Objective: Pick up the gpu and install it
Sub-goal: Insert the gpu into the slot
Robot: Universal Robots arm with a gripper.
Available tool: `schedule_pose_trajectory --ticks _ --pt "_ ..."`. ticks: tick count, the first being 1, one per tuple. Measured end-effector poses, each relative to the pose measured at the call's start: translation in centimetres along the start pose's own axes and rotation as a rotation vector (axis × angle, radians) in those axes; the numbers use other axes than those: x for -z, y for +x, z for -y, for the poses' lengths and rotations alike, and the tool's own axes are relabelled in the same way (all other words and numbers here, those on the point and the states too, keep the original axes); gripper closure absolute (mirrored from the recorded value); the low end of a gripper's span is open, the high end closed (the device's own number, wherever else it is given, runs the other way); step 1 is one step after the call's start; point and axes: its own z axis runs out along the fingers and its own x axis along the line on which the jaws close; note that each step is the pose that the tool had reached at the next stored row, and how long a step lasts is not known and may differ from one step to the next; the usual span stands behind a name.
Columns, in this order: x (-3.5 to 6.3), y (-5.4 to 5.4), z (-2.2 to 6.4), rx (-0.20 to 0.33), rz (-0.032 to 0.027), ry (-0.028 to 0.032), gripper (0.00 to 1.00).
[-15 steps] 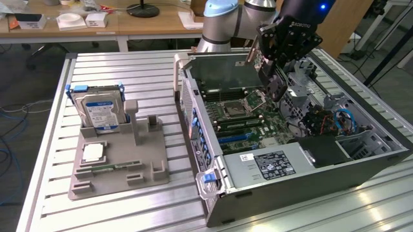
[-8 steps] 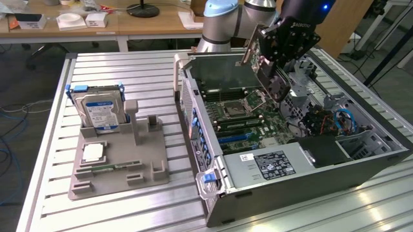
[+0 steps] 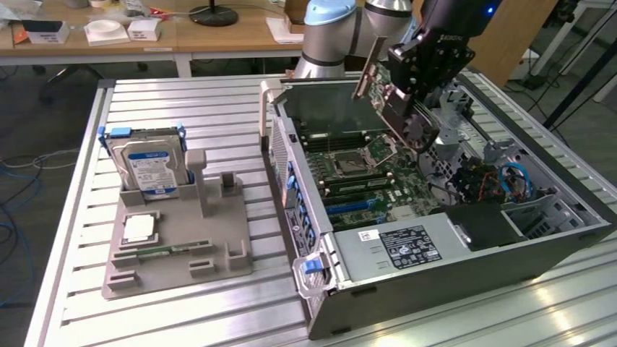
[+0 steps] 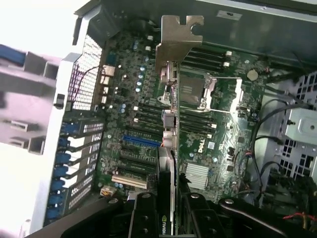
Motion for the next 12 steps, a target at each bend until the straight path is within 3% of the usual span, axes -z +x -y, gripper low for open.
schedule_pose_trajectory --ticks 12 --pt "-0.32 -0.03 0.01 0.218 -0.0100 0.0166 0.74"
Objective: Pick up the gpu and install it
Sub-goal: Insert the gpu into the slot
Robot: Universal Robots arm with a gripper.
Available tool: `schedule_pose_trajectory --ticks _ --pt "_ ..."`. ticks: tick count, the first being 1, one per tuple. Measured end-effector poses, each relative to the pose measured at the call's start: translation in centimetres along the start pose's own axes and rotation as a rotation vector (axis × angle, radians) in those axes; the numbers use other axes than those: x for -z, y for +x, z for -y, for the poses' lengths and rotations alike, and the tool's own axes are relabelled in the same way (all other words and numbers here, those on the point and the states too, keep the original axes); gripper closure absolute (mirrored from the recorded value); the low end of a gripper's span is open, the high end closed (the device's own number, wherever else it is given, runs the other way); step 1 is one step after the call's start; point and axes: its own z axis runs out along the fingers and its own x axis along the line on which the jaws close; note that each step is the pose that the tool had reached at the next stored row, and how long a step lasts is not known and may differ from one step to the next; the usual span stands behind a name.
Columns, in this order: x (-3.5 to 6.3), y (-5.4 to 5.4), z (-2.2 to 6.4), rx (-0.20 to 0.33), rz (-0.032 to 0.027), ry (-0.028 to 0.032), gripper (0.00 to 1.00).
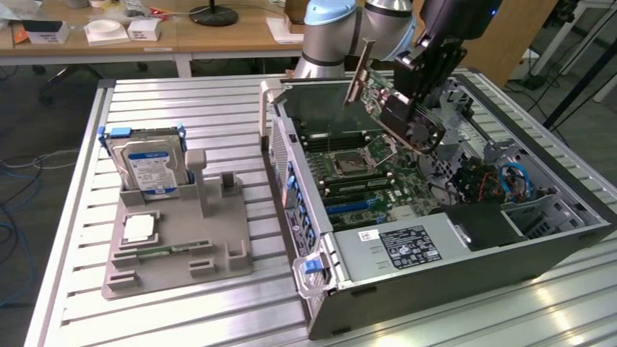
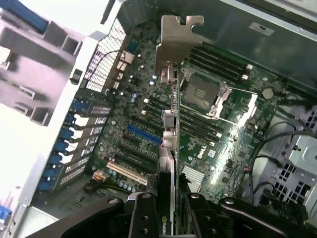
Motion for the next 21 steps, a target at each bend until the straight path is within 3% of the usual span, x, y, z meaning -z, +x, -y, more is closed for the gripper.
schedule_pose_trajectory --ticks 16,20,21 --pt "-2.35 -0.2 0.11 0.287 -0.0128 0.0220 0.74" --pt "-2.61 -0.2 0.12 0.338 -0.0136 0.0260 0.74" --pt "-2.63 -0.2 0.13 0.345 -0.0117 0.0242 0.74"
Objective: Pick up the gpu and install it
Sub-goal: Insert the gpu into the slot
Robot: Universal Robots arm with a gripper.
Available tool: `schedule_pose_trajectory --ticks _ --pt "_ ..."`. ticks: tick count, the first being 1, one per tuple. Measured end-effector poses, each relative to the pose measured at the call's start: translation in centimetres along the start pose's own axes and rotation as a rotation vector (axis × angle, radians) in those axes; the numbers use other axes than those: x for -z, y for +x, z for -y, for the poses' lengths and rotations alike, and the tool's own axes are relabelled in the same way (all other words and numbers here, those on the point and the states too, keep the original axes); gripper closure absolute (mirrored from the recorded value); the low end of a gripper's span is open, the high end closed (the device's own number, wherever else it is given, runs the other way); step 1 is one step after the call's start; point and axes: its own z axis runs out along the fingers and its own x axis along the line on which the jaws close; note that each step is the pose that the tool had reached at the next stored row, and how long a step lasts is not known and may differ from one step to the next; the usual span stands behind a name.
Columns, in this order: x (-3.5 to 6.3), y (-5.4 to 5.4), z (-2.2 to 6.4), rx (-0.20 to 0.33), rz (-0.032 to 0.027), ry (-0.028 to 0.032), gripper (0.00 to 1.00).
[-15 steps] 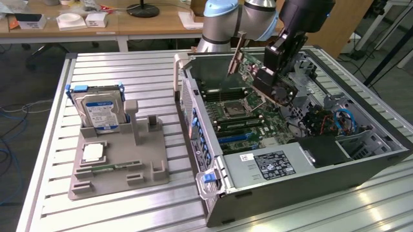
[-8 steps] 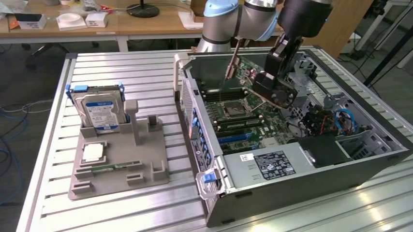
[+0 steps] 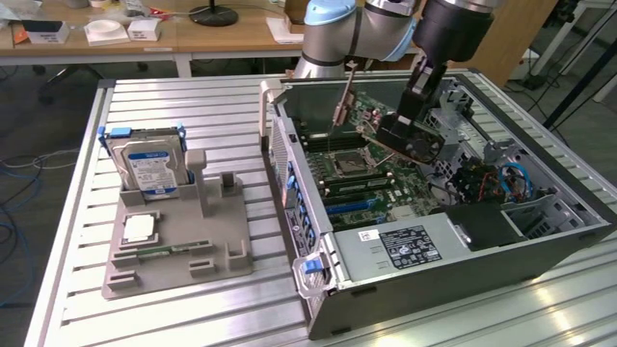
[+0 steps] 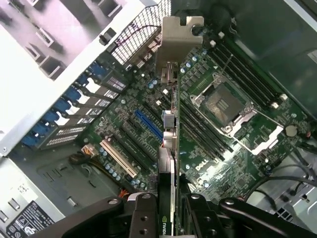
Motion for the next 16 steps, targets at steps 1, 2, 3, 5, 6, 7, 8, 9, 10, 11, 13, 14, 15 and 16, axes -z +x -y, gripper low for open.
schedule_pose_trajectory --ticks 1,2,3,5,6,7,8,9,10,11,13,14,15,16 --pt "-0.03 0.0 0.00 0.007 0.0026 -0.0018 0.74" --pt "-0.05 0.0 0.00 0.014 0.0051 -0.0035 0.74" --pt "-0.10 0.0 0.01 0.023 0.0063 -0.0041 0.74" --pt "-0.26 0.0 0.02 0.049 0.0052 -0.0023 0.74" --pt "-0.33 0.0 0.03 0.060 0.0051 -0.0016 0.74" --pt "-0.40 -0.1 0.03 0.072 0.0048 -0.0008 0.74" --pt "-0.49 -0.1 0.04 0.087 0.0042 0.0001 0.74" --pt "-0.59 -0.1 0.04 0.103 0.0034 0.0013 0.74" --pt "-0.71 -0.1 0.04 0.121 0.0025 0.0025 0.74" --pt "-0.86 -0.1 0.05 0.139 0.0017 0.0037 0.74" --pt "-1.18 -0.1 0.06 0.176 -0.0003 0.0062 0.74" --pt "-1.35 -0.1 0.07 0.194 -0.0012 0.0074 0.74" --pt "-1.52 -0.1 0.08 0.212 -0.0021 0.0087 0.74" --pt "-1.70 -0.1 0.09 0.229 -0.0030 0.0098 0.74"
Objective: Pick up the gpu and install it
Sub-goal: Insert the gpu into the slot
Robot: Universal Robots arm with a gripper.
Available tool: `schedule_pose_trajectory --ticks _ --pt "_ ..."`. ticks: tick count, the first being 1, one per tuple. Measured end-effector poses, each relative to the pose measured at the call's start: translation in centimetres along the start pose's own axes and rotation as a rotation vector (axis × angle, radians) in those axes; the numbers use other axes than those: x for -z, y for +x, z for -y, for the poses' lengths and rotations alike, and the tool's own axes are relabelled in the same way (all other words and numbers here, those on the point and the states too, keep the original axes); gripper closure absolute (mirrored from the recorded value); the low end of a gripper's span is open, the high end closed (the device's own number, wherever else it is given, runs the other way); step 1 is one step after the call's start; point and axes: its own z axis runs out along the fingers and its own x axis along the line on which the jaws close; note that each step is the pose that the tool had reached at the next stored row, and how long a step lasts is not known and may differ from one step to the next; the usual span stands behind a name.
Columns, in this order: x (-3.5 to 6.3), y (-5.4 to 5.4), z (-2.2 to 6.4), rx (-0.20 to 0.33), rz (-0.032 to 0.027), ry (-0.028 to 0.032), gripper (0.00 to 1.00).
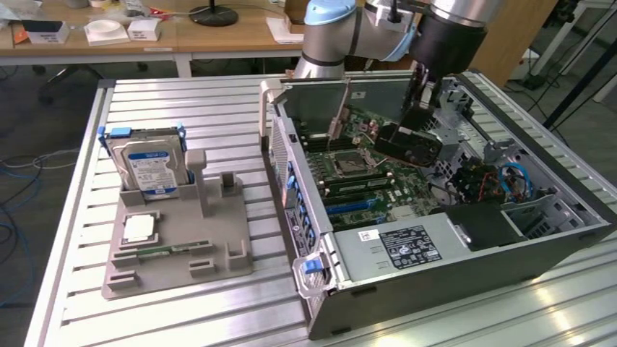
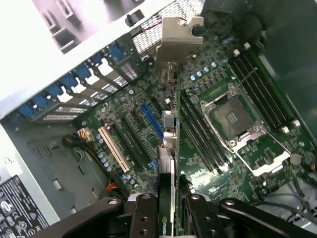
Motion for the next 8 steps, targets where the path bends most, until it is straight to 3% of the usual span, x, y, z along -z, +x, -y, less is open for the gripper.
schedule_pose_trajectory --ticks 8 --pt "-1.42 -0.1 0.07 0.145 -0.0076 0.0092 0.74"
